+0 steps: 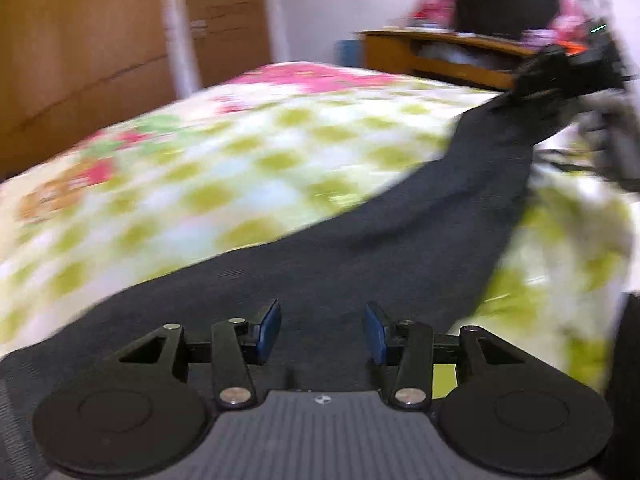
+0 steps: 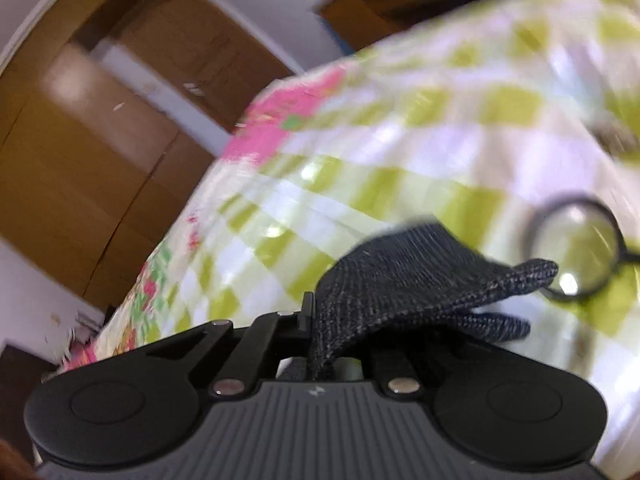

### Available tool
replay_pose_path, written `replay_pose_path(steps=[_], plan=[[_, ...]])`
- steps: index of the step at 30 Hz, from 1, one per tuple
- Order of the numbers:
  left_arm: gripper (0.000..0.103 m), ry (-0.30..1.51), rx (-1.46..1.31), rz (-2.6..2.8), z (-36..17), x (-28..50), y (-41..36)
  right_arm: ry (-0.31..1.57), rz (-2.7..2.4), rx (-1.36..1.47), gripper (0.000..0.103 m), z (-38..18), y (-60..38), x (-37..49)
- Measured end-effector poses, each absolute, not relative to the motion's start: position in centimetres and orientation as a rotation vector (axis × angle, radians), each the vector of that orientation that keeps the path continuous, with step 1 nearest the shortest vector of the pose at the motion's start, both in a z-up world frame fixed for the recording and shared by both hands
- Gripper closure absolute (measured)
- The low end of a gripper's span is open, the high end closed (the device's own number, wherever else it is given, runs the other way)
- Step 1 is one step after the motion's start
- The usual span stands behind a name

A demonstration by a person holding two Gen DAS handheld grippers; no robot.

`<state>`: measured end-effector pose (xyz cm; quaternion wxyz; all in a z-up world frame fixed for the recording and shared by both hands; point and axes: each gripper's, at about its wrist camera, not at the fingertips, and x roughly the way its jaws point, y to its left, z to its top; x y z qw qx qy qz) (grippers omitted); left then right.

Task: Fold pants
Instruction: 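Lower the folded end onto the waistband with the right tool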

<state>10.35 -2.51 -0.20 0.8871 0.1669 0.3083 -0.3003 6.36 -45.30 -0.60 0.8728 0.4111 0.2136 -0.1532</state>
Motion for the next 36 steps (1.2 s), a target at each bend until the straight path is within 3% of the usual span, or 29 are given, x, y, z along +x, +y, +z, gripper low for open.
replay_pose_path(steps=[7,10,13,17,20,24,29,30,32,36], plan=[[0.047,0.702,0.395,-0.244,-2.0,12.4,9.9,0.393,-0.06,0.335,0.097,7.2,-30.6,10.6],[0.04,0.758,0.301,-0.154,-2.7,12.3,15.3,0.39,0.146,0.182,0.097,8.5,-21.6,12.9],[0.038,0.773,0.149,-0.133,-3.2,11.2,18.8,0.455,0.404,-0.028,0.098,6.9,-11.0,14.6],[0.038,0.739,0.105,-0.13,-4.1,10.0,18.7,0.558,0.579,-0.38,0.098,-0.1,0.8,14.4],[0.039,0.723,0.085,-0.144,-4.1,9.4,19.2,0.652,0.593,-0.406,0.095,-2.8,2.9,14.1],[0.039,0.71,0.072,-0.17,-3.9,8.9,19.8,0.638,0.563,-0.367,0.092,-2.0,2.1,13.8],[0.039,0.66,0.078,-0.173,-3.2,8.3,20.0,0.621,0.542,-0.305,0.077,-0.5,2.7,15.7],[0.039,0.641,0.085,-0.172,-2.9,8.1,20.0,0.633,0.545,-0.26,0.078,-0.2,2.7,16.0],[0.039,0.605,0.094,-0.161,-2.6,7.7,20.4,0.656,0.531,-0.153,0.098,0.3,2.1,16.8],[0.039,0.63,0.136,-0.094,-3.7,8.3,21.1,0.625,0.461,-0.025,0.098,2.7,1.1,17.6]])
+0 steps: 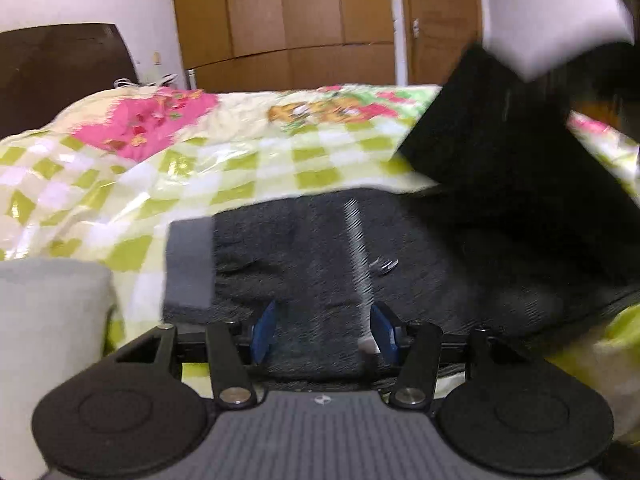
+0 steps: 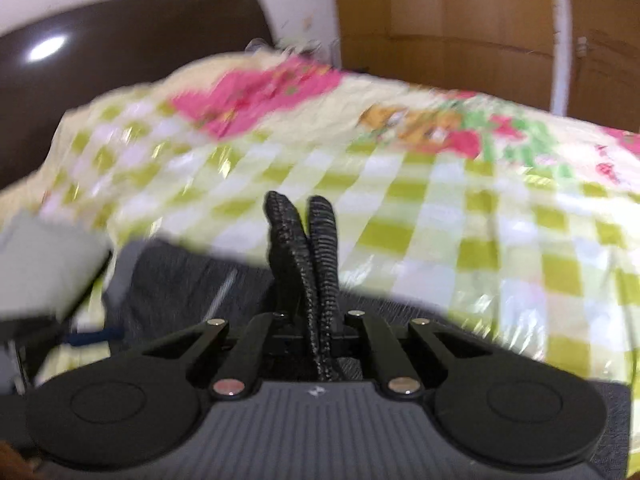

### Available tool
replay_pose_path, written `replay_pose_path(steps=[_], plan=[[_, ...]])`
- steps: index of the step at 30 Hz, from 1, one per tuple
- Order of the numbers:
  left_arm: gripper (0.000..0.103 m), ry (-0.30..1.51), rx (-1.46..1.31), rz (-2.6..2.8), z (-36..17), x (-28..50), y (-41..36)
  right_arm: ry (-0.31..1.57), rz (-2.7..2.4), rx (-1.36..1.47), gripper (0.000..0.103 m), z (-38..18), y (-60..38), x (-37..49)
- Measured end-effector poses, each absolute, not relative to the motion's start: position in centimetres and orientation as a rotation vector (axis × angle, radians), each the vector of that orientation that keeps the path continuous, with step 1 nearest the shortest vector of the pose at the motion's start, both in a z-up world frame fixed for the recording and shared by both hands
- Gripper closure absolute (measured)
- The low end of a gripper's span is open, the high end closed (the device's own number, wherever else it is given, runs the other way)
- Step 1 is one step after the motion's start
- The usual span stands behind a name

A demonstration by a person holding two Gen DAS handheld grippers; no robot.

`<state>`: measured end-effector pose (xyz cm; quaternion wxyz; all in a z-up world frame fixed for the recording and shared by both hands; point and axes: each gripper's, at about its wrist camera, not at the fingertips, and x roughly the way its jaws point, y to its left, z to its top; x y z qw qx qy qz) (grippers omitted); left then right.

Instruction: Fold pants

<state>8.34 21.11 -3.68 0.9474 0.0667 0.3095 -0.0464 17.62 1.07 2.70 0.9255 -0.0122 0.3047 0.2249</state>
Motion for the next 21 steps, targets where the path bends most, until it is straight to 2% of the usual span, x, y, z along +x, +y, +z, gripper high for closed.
replay_pose_path(steps=[4,7,16,21], plan=[[0.039,0.662,0.053,-0.101,-4.9,8.8,22.2,0.503,0.42,0.097,0.097,6.5,1.2,18.4],[0.039,0.655,0.032,-0.108,-5.1,8.8,22.6,0.453,0.467,0.059,0.097,7.4,4.9,18.7],[0.039,0.644,-0.021,-0.113,-5.6,8.0,23.3,0.585,0.674,-0.28,0.095,-0.9,18.0,17.6],[0.039,0.634,-0.033,-0.118,-5.9,7.6,23.6,0.526,0.693,-0.367,0.092,-0.7,18.6,16.5]])
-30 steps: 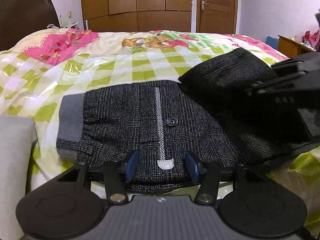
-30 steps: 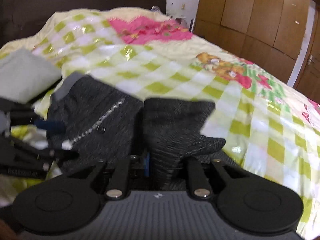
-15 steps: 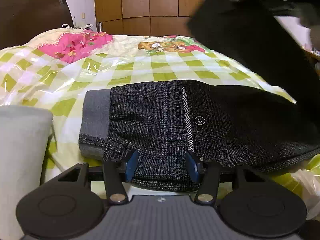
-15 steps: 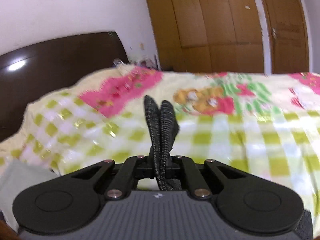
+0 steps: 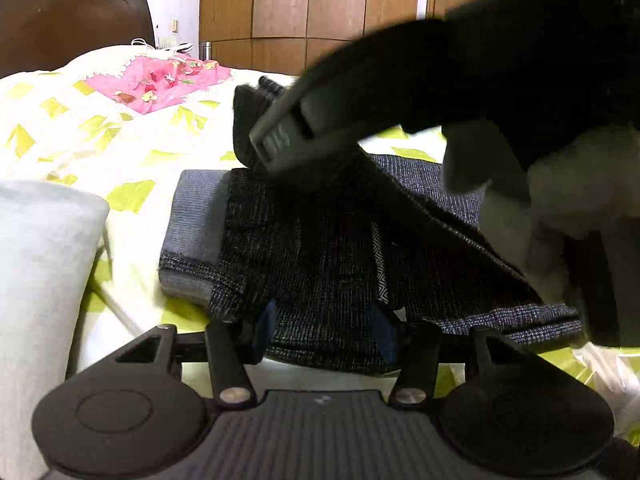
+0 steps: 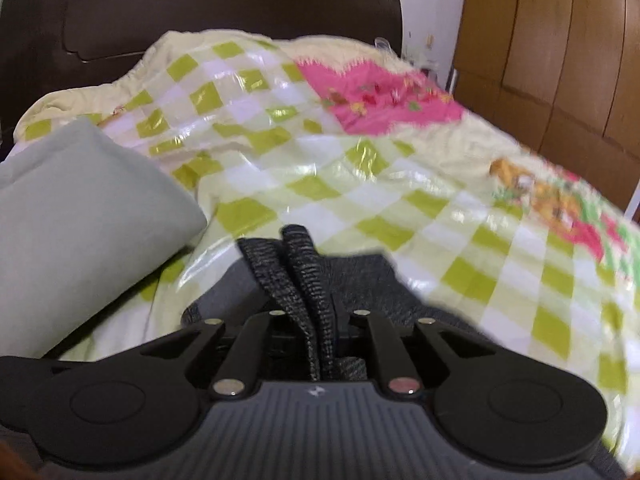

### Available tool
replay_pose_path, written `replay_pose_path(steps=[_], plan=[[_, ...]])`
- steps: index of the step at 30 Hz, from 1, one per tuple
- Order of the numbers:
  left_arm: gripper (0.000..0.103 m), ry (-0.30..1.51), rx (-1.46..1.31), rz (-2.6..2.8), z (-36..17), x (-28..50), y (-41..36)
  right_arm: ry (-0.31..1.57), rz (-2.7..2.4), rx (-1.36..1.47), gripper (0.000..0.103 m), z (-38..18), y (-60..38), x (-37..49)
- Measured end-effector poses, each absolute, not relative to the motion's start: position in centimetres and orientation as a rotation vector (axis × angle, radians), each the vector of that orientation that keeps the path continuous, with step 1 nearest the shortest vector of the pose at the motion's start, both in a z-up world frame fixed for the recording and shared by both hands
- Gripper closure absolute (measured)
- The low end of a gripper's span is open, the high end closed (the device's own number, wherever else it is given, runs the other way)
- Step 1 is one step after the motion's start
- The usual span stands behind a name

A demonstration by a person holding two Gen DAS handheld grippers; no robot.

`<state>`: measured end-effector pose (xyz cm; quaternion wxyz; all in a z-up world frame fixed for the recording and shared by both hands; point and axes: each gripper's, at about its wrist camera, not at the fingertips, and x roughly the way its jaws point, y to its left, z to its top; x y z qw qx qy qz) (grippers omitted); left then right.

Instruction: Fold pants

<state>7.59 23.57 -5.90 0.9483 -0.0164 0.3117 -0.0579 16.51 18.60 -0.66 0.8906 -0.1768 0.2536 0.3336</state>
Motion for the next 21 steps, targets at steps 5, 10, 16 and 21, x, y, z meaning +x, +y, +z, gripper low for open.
replay_pose_path(steps=[5,10,16,21], plan=[[0.039,0.631,-0.034,-0.117,-5.9,7.3,23.7,0.515,0.693,-0.31,0.098,0.5,18.2,16.7],[0.039,0.631,-0.037,-0.115,-5.9,7.2,23.8,0.418,0.664,-0.222,0.098,3.1,17.6,17.2],[0.039,0.639,-0.048,-0.112,-5.6,6.9,24.0,0.546,0.827,-0.37,0.087,-0.7,20.8,17.4],[0.04,0.651,-0.06,-0.091,-5.2,5.2,24.2,0.598,0.932,-0.317,0.079,-1.0,19.8,17.2]])
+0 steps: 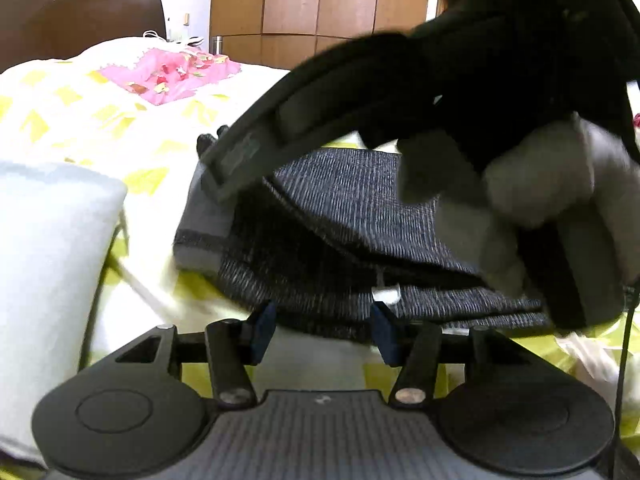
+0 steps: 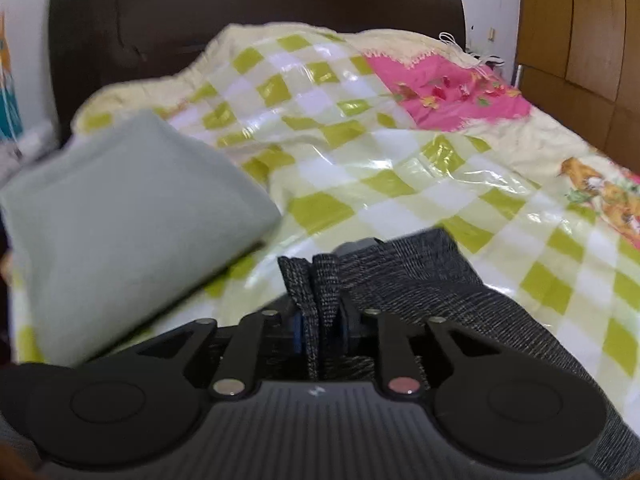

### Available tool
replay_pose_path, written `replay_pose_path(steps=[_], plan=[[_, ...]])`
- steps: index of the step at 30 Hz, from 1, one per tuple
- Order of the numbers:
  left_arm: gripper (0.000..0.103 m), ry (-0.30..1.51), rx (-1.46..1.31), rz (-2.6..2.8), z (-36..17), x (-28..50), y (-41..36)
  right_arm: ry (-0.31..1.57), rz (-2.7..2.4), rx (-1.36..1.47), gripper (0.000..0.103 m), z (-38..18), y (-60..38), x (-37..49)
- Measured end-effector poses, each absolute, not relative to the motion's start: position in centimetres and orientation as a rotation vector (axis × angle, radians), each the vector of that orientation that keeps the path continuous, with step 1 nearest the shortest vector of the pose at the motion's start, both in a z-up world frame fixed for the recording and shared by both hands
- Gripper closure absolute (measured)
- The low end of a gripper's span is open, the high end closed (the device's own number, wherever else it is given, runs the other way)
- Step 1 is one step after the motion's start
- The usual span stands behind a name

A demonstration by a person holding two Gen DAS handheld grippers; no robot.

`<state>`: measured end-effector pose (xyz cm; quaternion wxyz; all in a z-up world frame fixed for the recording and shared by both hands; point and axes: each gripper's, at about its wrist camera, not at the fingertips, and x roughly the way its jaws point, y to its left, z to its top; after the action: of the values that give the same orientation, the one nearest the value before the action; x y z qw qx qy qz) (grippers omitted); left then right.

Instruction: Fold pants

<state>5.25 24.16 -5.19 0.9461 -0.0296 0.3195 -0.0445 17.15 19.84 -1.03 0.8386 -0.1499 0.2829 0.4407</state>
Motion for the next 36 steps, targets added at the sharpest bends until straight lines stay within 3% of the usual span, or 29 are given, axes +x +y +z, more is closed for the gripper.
replay_pose_path(steps=[6,12,16,21,36], plan=[[0.04,0.617,-0.018,-0.072,-2.8,3.3,23.9,0.581,1.02,-0.195,0.073,2.1,16.3,16.4],[0.039,0.499,0.026,-0.107,0.6,4.9,23.1,0.578,0.815,-0.125,0.068,4.6,6.1,15.7],[0.039,0.491,0.056,-0.156,-0.3,9.1,21.2,0.687,0.487,-0.088,0.067,3.2,-3.5,16.1],[0.039,0.666,0.173,-0.189,-4.7,12.4,18.3,0.862,0.237,0.167,0.065,-0.5,-13.4,16.2],[0.039,0.682,0.288,-0.2,-3.9,12.6,14.3,0.978,0.416,0.664,0.066,-6.4,-21.6,17.2]])
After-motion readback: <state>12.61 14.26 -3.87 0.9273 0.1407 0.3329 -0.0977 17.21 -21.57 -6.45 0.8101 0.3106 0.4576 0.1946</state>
